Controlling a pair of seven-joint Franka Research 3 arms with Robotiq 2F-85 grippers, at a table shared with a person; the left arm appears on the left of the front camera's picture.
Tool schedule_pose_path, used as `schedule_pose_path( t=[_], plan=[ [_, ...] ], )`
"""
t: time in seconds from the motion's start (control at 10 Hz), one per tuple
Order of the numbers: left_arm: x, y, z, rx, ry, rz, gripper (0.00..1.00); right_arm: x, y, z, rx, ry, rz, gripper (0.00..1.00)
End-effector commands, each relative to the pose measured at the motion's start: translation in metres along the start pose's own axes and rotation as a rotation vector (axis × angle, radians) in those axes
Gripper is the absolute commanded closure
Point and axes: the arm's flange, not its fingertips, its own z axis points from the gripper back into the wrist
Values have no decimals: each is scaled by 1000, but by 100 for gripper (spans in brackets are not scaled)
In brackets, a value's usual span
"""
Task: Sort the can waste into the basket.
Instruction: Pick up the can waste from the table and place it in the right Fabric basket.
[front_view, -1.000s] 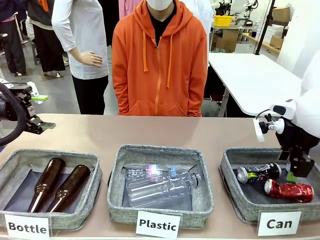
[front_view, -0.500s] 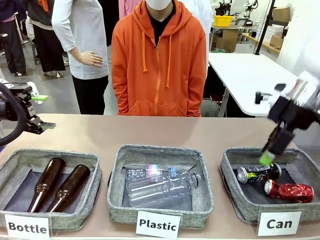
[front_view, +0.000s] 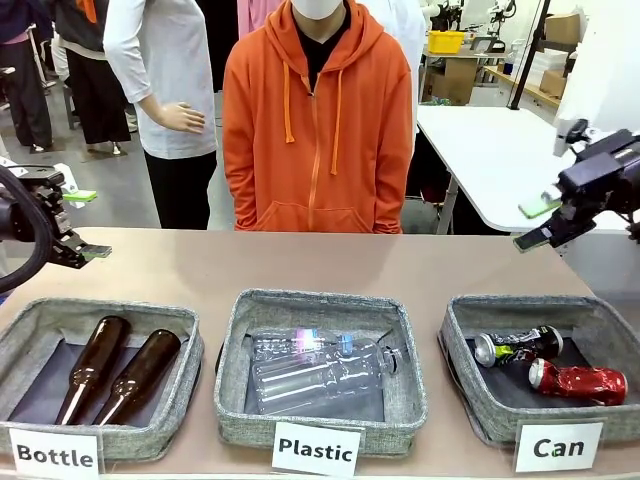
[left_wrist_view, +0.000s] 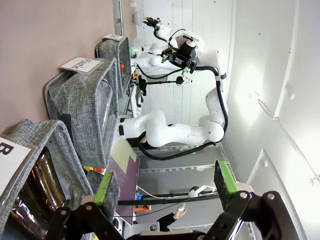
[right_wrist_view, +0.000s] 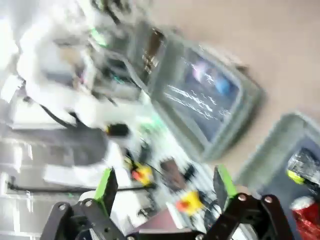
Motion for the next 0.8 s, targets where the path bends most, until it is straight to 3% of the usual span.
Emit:
schedule_pose_path(
  t=[0.0, 0.1, 0.7],
  plan=[
    [-1, -4, 0, -22, -8, -24, 0, -15, -13, -1, 672, -1288, -350, 0],
    [-1, -4, 0, -22, -8, -24, 0, 0, 0, 0, 0, 0, 0, 0],
    [-1, -4, 0, -22, -8, -24, 0, 0, 0, 0, 0, 0, 0, 0]
  ],
)
